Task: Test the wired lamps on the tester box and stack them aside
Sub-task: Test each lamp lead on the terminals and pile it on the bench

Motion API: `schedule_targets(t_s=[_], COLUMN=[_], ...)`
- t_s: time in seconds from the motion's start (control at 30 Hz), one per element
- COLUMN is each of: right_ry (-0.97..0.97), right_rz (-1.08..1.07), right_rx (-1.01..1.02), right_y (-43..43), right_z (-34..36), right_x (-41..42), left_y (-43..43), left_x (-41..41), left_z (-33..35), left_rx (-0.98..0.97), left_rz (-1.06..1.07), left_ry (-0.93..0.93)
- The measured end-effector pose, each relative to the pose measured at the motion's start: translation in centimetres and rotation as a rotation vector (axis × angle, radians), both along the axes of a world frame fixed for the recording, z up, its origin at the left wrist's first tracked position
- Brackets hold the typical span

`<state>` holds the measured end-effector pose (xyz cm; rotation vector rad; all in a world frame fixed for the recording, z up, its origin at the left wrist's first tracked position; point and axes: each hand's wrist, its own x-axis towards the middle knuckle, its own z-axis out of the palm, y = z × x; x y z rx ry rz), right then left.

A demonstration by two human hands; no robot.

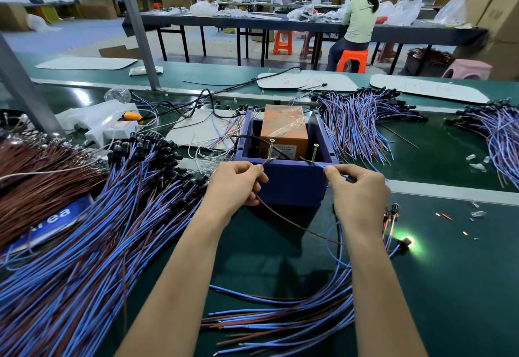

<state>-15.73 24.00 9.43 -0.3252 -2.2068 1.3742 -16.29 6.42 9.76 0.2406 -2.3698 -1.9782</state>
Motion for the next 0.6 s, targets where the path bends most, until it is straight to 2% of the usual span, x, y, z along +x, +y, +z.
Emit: schedule_targets(t_s=[0.07,0.13,0.2,0.27,0.3,0.37,0.43,0.47,0.5,0.6], right_ry=[-0.006,-0.02,-0.088,-0.293,-0.42,-0.559,-0.517,-0.467,-0.412,-0.281], right_rz=[0.013,0.073,0.303,0.653,0.806,0.973,1.038,1.067,1.095,1.113], right_rx=[-0.007,-0.024,-0.064,-0.019,0.045,0.216,0.299,0.278,0.229,0.106], right_y=[0.1,0.3,0.6,0.5,0.4,0.2,0.3,0.5,0.7,1.5], right_z=[0.2,0.7,1.6,2.7,3.1,3.9,5.0,5.6,6.2,7.6], right_x=[0.1,0.4,1.1,2.3,2.9,3.7,4.5,4.9,5.4,6.8], left_y=[-0.4,-1.4,-3.1,-5.1,-6.1,-7.6,-9.0,-9.5,-9.7,-8.8], left_x=[0.5,1.0,1.3,1.5,1.6,1.6,1.6,1.6,1.5,1.0], left_z=[0.6,1.6,2.8,3.5,3.6,3.0,2.0,1.4,0.9,-0.4], left_rx=[-0.053,-0.003,0.163,0.233,0.182,-0.104,-0.456,-0.589,-0.663,-0.726], left_rz=[-0.097,-0.274,-0.472,-0.546,-0.499,-0.298,-0.15,-0.144,-0.17,-0.262], left_ry=[0.015,-0.016,-0.109,-0.138,-0.145,-0.171,-0.208,-0.248,-0.292,-0.392])
